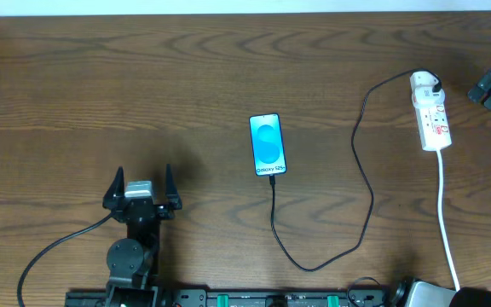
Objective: Plug charger to phone and switch on socket
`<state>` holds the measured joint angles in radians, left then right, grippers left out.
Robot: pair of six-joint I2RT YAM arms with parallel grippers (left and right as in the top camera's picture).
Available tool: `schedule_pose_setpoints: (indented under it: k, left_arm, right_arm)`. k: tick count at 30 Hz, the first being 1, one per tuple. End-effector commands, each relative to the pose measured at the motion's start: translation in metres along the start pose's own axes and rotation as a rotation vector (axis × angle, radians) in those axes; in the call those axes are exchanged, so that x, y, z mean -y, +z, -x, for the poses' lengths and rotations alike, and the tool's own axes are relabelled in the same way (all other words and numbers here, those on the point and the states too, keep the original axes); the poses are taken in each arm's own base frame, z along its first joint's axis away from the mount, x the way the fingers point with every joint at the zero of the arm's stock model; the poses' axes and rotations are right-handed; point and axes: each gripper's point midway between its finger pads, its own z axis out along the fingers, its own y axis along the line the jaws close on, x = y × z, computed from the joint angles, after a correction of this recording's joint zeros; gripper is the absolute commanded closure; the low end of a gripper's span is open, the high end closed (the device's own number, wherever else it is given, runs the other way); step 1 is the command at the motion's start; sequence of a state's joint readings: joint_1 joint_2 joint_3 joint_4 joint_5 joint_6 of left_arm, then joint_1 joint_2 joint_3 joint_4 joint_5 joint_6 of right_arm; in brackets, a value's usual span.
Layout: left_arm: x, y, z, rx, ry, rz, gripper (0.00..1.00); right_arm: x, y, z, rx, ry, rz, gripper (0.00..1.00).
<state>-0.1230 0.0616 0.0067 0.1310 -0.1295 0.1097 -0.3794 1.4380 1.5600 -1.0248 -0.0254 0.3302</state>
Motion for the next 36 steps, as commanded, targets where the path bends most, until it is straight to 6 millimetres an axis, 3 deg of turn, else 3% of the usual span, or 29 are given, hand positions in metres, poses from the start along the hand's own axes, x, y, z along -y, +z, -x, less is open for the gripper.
schedule_pose_setpoints:
  k: [1,5,18,36]
  left_arm:
    - [-0.003,-0.003,-0.009,-0.030,0.013,0.000,0.11]
    - [-0.006,-0.005,-0.037,-0.143,-0.020,0.007,0.11]
    - [-0.017,-0.005,-0.038,-0.141,-0.135,0.061,0.11]
    - [-0.017,-0.005,-0.037,-0.141,-0.134,0.060,0.11]
  right_arm:
    - [0.001,-0.002,0.001,0.008,0.009,-0.009,0.01]
    - [0.001,-0.002,0.001,0.008,0.009,-0.009,0.01]
    - [0.001,-0.002,0.001,0.008,0.009,-0.009,0.01]
    - [0.001,-0.002,0.001,0.008,0.009,-0.009,0.01]
